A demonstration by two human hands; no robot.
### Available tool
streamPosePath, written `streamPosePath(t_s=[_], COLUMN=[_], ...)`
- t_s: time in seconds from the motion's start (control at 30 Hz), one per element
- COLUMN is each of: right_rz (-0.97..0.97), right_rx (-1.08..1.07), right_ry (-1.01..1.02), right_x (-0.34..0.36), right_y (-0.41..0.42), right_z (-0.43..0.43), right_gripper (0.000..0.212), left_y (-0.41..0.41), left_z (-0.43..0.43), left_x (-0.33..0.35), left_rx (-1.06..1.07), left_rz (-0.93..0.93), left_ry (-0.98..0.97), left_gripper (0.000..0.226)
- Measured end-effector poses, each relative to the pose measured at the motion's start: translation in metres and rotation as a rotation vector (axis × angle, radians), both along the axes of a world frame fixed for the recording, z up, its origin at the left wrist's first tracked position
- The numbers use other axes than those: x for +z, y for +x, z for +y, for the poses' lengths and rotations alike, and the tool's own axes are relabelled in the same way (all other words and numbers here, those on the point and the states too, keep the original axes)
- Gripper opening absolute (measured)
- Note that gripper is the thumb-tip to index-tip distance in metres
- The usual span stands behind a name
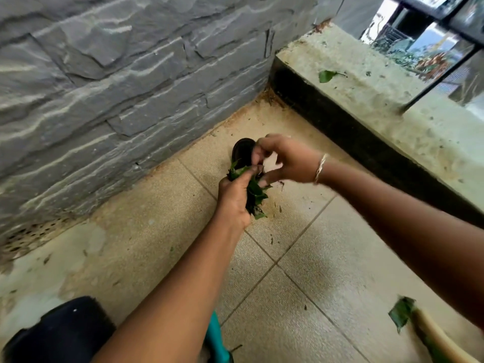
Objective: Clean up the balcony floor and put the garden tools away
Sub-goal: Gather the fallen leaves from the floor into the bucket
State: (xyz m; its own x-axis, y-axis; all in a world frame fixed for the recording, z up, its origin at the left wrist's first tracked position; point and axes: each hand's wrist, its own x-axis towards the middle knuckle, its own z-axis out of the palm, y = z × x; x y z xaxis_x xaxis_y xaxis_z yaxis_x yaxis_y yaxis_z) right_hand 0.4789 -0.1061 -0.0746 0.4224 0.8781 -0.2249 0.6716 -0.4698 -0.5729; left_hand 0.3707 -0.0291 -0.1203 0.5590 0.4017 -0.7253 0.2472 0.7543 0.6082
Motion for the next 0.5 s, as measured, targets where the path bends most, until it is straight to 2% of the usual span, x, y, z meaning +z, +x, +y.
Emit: streamPosePath(t_s=[0.03,0.1,0.17,0.23,0.3,0.33,0.43,0.5], right_rz=[-0.026,-0.309,-0.559,-0.576,-0.635,-0.672,-0.706,-0.669], right_rx=[-0.04,-0.271,-0.441,-0.407,-0.319,-0.334,-0.479,-0.421], right_ry=[0.01,0.066,-0.059,-0.261,-0.313,-0.282,-0.117,0.011], right_x=[0.004,0.01,0.009,-0.003,-0.016,-0.017,-0.013,-0.016], right_y=[0.016,0.065,0.108,0.13,0.141,0.141,0.126,0.091], right_z=[-0.001,-0.004,-0.009,-0.014,-0.021,-0.023,-0.029,-0.031], right_gripper=[0.03,0.028,0.044,0.057,0.048,0.039,0.026,0.024], left_y=[0.0,-0.001,-0.005,-0.01,-0.015,-0.017,-0.023,-0.026], left_z=[0.001,0.003,0.003,0.0,-0.001,-0.001,0.004,0.008], left_x=[-0.002,-0.007,-0.011,-0.012,-0.014,-0.014,-0.015,-0.017], left_rx=[-0.006,-0.03,-0.05,-0.056,-0.042,-0.034,-0.039,-0.07], left_rz=[0.019,0.047,0.068,0.09,0.098,0.089,0.051,0.039], left_ry=[0.012,0.012,-0.021,-0.043,-0.039,-0.03,-0.043,-0.061], left_gripper=[0.008,0.008,0.012,0.026,0.05,0.054,0.045,0.028])
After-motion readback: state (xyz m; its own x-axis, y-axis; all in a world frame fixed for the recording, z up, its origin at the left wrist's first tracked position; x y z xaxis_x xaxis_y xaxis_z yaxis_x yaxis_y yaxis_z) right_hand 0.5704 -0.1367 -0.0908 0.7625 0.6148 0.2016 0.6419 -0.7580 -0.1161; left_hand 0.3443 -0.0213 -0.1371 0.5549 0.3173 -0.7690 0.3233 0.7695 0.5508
